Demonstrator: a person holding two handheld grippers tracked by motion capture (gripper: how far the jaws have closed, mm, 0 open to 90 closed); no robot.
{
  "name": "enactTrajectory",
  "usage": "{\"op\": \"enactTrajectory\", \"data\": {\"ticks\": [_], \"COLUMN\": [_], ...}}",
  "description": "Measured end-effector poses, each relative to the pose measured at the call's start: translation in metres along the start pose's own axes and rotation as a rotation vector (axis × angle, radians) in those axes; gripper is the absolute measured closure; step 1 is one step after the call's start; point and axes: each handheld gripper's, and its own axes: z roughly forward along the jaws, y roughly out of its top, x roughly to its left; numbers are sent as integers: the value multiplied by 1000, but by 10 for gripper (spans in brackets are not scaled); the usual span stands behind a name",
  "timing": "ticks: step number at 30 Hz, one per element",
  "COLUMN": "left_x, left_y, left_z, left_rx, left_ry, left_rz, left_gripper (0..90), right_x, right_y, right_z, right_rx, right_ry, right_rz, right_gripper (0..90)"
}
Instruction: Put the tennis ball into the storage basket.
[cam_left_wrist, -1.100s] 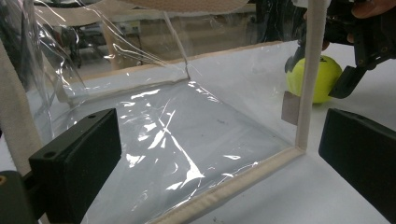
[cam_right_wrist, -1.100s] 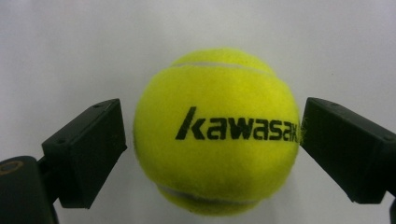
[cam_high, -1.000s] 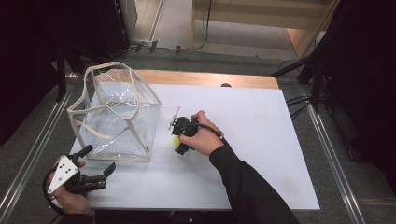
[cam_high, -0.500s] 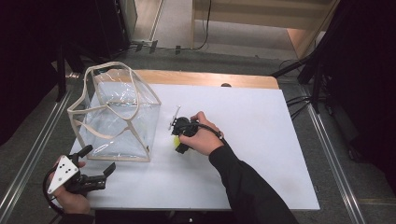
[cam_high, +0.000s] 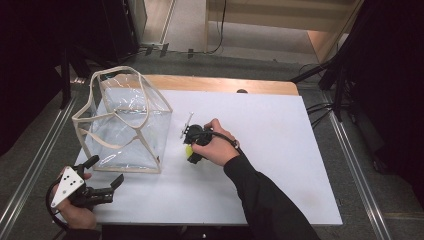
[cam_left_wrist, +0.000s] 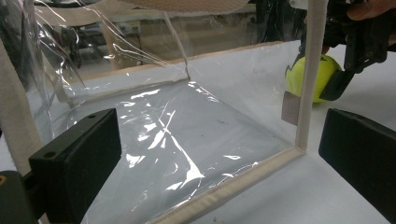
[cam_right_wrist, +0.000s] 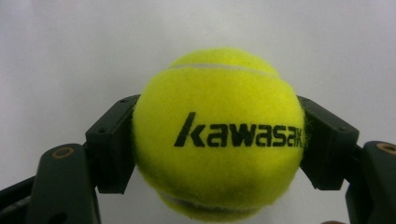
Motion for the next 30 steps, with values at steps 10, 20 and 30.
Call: {"op": "enactTrajectory", "data": {"ticks": [10, 20, 30], "left_x": [0, 0, 0], "left_y": [0, 0, 0], "left_z": [0, 0, 0], "left_rx": [1, -3, 4], "left_ry": [0, 0, -1], "left_rz": [0, -4, -1], "left_gripper": [0, 0, 0], "right_x": [1, 1, 1], "right_y": [9, 18, 26], "right_z": [-7, -17, -30], "right_rx": [-12, -24, -40], "right_ry": [4, 5, 24], "right_rz": [-24, -39, -53], "right_gripper": [229, 229, 230]}}
